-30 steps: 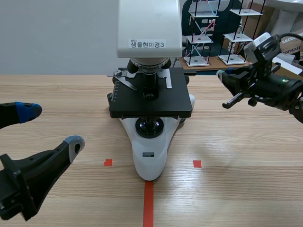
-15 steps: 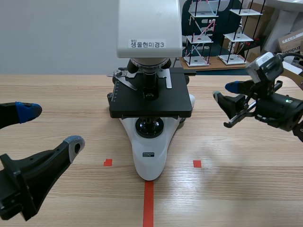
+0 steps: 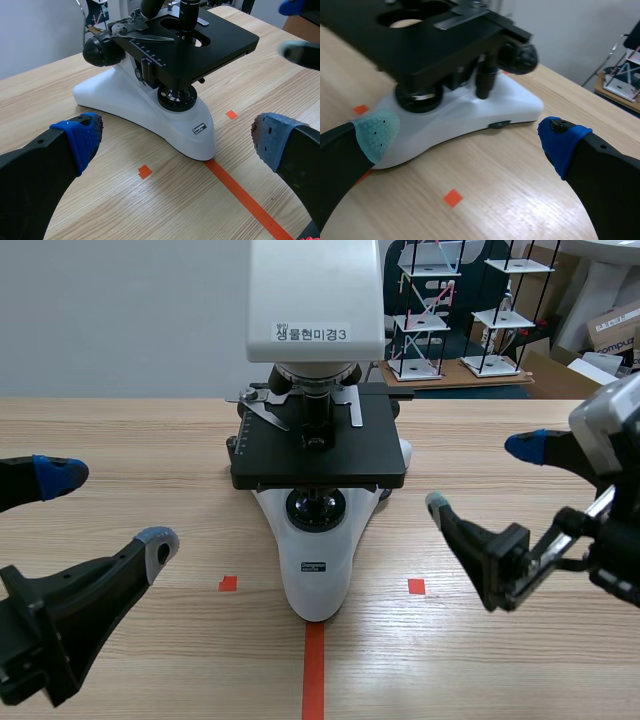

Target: Return to the home posture

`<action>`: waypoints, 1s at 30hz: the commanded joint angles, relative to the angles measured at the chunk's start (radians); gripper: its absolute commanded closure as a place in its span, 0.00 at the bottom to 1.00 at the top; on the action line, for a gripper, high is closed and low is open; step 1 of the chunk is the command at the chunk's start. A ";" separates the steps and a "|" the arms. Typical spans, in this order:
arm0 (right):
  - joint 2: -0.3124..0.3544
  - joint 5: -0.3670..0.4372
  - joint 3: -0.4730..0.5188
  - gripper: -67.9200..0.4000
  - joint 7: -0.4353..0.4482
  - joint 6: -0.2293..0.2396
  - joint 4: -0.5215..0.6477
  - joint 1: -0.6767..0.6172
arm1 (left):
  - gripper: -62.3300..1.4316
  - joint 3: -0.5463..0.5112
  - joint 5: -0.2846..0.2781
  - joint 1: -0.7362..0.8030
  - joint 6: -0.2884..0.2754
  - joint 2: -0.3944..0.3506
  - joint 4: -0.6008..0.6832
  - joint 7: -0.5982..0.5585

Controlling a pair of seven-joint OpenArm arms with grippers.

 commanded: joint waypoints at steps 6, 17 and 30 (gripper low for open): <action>-0.037 0.011 0.077 0.07 0.003 0.009 0.150 -0.157 | 0.00 -0.006 -0.008 0.008 -0.001 0.002 0.005 -0.014; -0.053 0.011 0.097 0.07 -0.001 0.022 0.254 -0.231 | 0.00 -0.006 -0.008 0.008 -0.001 0.002 0.005 -0.014; -0.053 0.011 0.097 0.07 -0.005 0.022 0.254 -0.231 | 0.00 -0.006 -0.008 0.008 -0.001 0.002 0.005 -0.014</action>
